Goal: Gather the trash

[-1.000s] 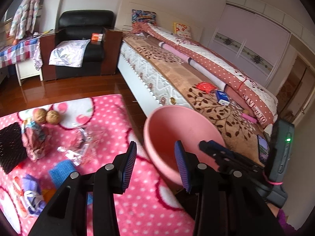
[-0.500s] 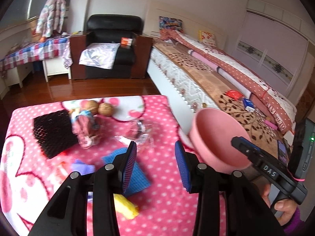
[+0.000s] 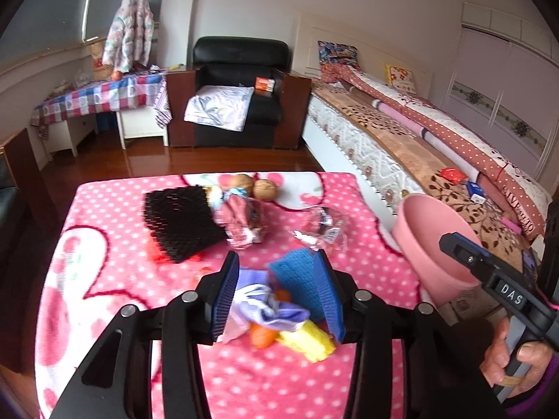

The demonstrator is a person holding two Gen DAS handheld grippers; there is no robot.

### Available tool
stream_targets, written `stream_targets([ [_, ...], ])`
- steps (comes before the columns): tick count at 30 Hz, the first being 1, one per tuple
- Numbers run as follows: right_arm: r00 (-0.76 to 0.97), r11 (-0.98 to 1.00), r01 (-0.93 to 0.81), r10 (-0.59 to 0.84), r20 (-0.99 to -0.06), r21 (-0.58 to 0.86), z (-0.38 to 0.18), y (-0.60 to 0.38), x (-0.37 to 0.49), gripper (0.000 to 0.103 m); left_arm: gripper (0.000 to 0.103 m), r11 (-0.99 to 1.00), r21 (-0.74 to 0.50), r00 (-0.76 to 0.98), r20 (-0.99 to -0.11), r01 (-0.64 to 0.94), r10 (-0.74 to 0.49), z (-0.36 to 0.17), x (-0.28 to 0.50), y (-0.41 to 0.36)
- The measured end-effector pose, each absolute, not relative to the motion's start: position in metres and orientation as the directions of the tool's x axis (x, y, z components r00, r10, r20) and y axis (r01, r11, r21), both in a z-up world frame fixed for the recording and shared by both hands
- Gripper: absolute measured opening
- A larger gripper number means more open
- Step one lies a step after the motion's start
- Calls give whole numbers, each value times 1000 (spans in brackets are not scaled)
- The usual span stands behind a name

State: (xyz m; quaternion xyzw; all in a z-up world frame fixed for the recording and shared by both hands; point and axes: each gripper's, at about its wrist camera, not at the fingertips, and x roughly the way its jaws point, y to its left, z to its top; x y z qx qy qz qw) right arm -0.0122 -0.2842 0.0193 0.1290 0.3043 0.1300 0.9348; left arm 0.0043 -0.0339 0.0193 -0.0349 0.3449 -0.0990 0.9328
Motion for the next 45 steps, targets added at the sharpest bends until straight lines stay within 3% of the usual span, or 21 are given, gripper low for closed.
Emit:
stream_targets([
  [28, 605, 875, -333, 485, -631, 352, -7, -204, -10, 32, 44, 986, -164, 705, -695, 30, -137, -22, -19, 44],
  [45, 524, 826, -440, 556, -646, 354, -14, -177, -18, 32, 46, 895, -445, 610, -712, -10, -347, -44, 14, 42],
])
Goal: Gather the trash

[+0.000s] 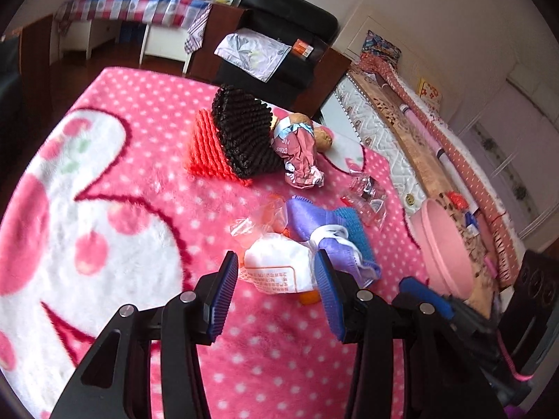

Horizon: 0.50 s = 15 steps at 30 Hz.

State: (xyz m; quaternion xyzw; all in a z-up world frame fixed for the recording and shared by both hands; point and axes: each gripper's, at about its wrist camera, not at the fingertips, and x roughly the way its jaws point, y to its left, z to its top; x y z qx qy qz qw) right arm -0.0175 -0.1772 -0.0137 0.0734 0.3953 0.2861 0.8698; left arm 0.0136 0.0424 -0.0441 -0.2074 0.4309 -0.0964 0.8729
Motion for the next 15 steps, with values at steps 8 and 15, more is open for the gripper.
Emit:
stream_targets([
  [8, 513, 822, -472, 551, -658, 319, -15, -163, -13, 32, 53, 891, -452, 573, -742, -46, -347, -61, 24, 43],
  [15, 517, 827, -490, 530, -672, 276, -19, -153, -3, 32, 36, 865, -501, 564, -720, -20, -404, -64, 28, 45],
])
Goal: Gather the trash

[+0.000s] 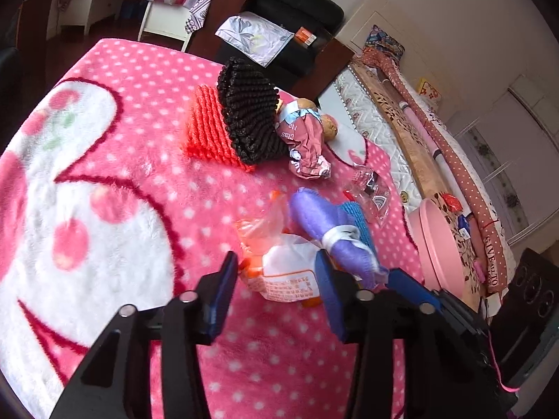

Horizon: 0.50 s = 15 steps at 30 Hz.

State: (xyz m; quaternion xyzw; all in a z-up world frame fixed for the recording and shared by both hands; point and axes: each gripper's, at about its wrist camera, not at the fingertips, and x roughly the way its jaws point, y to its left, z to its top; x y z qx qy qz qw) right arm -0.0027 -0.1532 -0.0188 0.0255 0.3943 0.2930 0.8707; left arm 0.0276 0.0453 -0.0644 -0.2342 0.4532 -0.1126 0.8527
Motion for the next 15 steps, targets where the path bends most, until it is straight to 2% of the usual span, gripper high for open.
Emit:
stream_targets([
  [1, 517, 827, -491, 529, -673, 274, -19, -152, -1, 32, 32, 867, -498, 564, -721, -19, -402, -65, 28, 45],
  [4, 513, 822, -496, 536, -671, 278, -21, -149, 5, 32, 28, 863, -505, 561, -719, -18, -410, -66, 29, 47],
  [10, 511, 812, -504, 554, -657, 293, -22, -146, 7, 32, 25, 867, -498, 570, -711, 5, -411, -62, 26, 49],
  [11, 514, 811, -506, 557, -653, 293, -22, -146, 7, 31, 25, 869, -494, 573, -710, 8, -409, -60, 25, 49],
  [12, 517, 810, -508, 558, -648, 292, -21, -147, 6, 25, 25, 872, -490, 577, -709, 11, -405, -58, 24, 49],
  [15, 531, 812, -505, 560, -636, 294, -18, -150, 3, 22, 25, 885, -464, 597, -705, 20, -383, -51, 21, 50],
])
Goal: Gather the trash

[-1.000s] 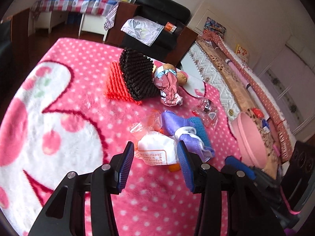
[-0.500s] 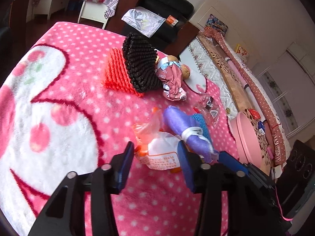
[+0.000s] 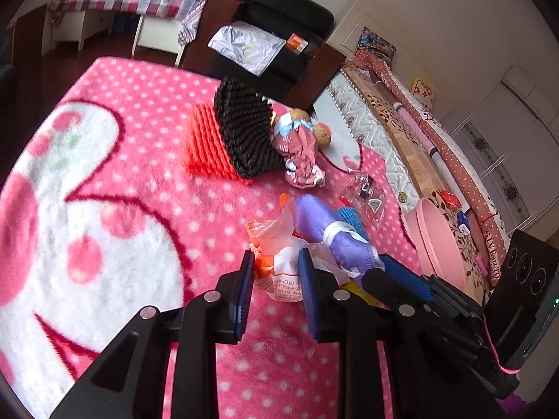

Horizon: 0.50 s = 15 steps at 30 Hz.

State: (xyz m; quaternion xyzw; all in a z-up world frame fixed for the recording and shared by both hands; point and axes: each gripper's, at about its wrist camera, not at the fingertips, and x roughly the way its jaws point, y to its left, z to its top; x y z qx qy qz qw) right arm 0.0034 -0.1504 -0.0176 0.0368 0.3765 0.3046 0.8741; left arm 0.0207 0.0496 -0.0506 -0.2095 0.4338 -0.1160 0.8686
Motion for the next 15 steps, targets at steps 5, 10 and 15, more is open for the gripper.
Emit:
stream_targets([
  [5, 554, 813, -495, 568, -609, 307, -8, -160, 0, 18, 25, 907, -420, 630, -702, 10, -332, -36, 14, 55],
  [10, 580, 817, -478, 570, -583, 323, 2, -173, -2, 18, 25, 916, -401, 652, -697, -9, -299, -25, 12, 63],
  [15, 616, 832, -440, 554, -559, 340, 10, -193, -3, 18, 25, 922, -388, 669, -686, -3, -287, -12, 11, 61],
])
